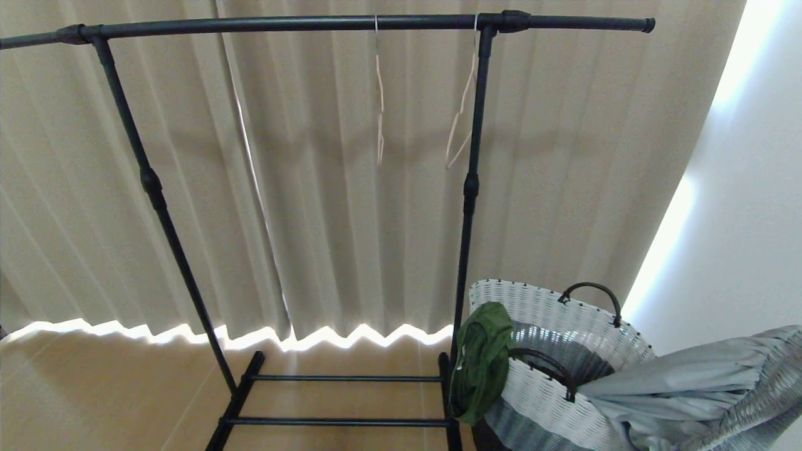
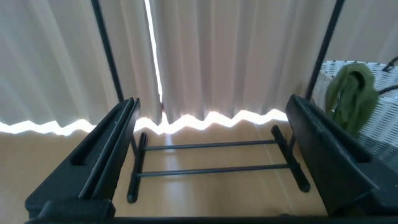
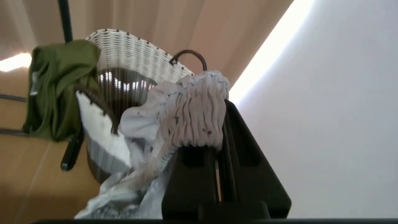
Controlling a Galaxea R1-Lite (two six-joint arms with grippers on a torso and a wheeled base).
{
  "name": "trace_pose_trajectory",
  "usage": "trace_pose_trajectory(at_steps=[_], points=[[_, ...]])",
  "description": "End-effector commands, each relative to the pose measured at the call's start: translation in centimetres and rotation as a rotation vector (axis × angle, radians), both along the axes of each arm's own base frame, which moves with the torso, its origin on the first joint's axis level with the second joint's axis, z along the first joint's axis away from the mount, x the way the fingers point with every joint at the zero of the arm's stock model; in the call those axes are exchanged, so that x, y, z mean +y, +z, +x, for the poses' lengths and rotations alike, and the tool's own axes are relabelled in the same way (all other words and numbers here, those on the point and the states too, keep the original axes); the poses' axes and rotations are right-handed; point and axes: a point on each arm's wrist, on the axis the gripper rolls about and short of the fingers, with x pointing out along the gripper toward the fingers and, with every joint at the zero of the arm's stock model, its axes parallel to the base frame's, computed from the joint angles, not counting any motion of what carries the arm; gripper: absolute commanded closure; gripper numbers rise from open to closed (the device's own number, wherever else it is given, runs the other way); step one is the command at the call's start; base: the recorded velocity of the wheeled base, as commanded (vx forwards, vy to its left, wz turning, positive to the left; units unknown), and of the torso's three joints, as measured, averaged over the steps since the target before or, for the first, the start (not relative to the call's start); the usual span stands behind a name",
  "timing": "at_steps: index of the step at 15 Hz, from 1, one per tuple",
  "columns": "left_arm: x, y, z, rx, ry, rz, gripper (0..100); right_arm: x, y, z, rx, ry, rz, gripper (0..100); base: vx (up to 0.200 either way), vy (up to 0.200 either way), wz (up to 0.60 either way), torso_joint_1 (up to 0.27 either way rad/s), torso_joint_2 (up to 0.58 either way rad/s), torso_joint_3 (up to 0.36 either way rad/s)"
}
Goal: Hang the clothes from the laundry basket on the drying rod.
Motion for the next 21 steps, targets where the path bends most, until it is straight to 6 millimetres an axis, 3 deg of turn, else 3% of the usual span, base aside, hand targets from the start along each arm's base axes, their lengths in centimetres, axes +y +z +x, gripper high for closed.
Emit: trace_pose_trajectory(at_steps=[1,6,18,21], points=[[0.0,0.01,0.0,0.0,0.0,0.0,0,0.0,-0.05,0.05,0.004,0.001,-0.001,100,0.0,0.0,0.0,0.0,0.0,0.0],[0.0,0.01,0.0,0.0,0.0,0.0,0,0.0,-0.14,0.04,0.007,0.001,-0.001,100,0.0,0.0,0.0,0.0,0.0,0.0],[0.01,0.01,0.0,0.0,0.003,-0.002,0,0.02,-0.14,0.14,0.012,0.003,0.0,100,0.0,0.2,0.0,0.004,0.0,0.002],[0.01,0.01,0.0,0.0,0.003,-0.003,0,0.06,-0.12,0.1,0.009,0.027,0.006,100,0.0,0.0,0.0,0.0,0.0,0.0]])
